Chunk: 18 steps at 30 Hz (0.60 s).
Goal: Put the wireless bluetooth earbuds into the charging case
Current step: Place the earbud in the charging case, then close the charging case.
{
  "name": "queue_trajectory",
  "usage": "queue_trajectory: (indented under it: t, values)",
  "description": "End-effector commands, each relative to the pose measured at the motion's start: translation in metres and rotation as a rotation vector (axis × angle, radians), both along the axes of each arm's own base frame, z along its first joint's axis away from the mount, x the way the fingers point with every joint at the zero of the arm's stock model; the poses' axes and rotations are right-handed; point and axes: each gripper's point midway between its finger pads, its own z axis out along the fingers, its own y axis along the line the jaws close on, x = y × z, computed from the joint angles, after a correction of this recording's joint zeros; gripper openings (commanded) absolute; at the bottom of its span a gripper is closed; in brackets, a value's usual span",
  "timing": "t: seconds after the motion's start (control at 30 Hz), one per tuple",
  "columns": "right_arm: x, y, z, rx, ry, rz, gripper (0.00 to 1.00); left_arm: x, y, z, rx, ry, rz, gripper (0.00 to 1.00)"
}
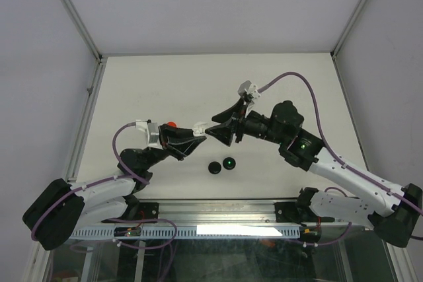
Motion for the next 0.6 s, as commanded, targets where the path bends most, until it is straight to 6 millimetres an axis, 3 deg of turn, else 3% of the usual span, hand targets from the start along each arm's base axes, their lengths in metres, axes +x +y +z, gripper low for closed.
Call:
queue_trajectory:
  t: [0.0,0.23,0.43,0.57]
  values:
    - [-0.006,-0.005,0.012,-0.013,0.065,0.083,0.59,-0.011,-0.001,0.002,0.013,-0.073,-0.034,0.15]
    - [-0.003,0.005,0.0,-0.021,0.189,0.195,0.69,-0.015,-0.005,0.008,0.006,-0.096,-0.072,0.15]
    - [-0.011,0.015,-0.008,-0.023,0.247,0.283,0.68,-0.013,-0.01,0.011,-0.002,-0.096,-0.089,0.15]
    - [-0.019,0.013,-0.004,-0.017,0.239,0.337,0.66,-0.008,-0.012,0.003,0.006,-0.047,-0.082,0.15]
